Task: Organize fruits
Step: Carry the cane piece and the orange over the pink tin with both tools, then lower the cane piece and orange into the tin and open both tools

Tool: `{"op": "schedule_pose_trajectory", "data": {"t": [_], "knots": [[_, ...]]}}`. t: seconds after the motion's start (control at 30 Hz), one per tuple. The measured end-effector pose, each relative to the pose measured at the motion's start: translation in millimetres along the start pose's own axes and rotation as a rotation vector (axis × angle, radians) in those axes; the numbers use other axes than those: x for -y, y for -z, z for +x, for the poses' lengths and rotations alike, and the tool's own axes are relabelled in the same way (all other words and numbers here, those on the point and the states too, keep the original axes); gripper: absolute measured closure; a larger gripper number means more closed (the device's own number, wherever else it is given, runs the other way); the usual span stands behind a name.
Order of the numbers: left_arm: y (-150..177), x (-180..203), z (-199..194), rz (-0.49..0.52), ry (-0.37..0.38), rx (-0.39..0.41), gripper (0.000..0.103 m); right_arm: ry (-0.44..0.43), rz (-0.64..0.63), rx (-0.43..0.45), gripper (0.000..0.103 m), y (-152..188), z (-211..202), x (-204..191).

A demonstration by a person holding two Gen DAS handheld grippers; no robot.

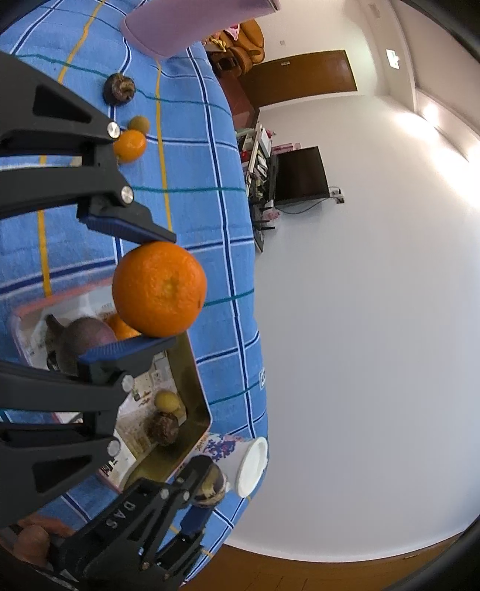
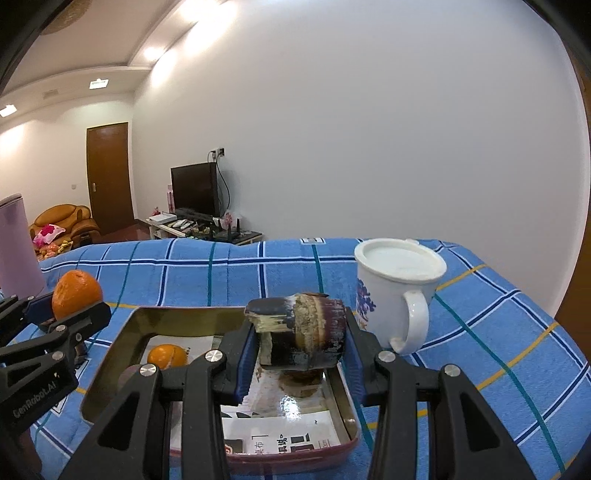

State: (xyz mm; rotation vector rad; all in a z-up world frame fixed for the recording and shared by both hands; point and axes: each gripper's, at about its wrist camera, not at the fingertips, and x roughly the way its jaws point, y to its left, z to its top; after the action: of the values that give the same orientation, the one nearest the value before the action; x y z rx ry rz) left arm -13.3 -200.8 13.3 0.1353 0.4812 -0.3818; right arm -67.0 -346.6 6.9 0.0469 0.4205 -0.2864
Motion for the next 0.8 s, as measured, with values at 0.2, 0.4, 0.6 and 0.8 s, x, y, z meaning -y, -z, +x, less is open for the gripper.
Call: {"op": "schedule_pose_trajectory", "data": {"t": [0.2, 0.4, 0.6, 0.8], "knots": [[-0.5, 20.2, 13.2, 0.027, 0.036, -0.021, 0.054, -0.002, -0.012, -0.029, 0.060, -0.3, 6.5, -0.4], [5.0, 31.0, 26.1, 0.046, 0.042, -0.060, 0.054, -0.012, -0.007, -0.069, 0.060, -2.5, 20.1, 1.1], [7.3, 35.0, 34.4, 0.050, 0.037, -0.079, 0.054, -0.051, 0.004, -0.114, 0.060, -3.2, 33.7, 2.4], [6.6, 33.1, 41.9, 0.039, 0.024, -0.116, 0.054, -0.090, -0.021, -0.168, 0.060, -2.5, 47.1, -4.4]]}}
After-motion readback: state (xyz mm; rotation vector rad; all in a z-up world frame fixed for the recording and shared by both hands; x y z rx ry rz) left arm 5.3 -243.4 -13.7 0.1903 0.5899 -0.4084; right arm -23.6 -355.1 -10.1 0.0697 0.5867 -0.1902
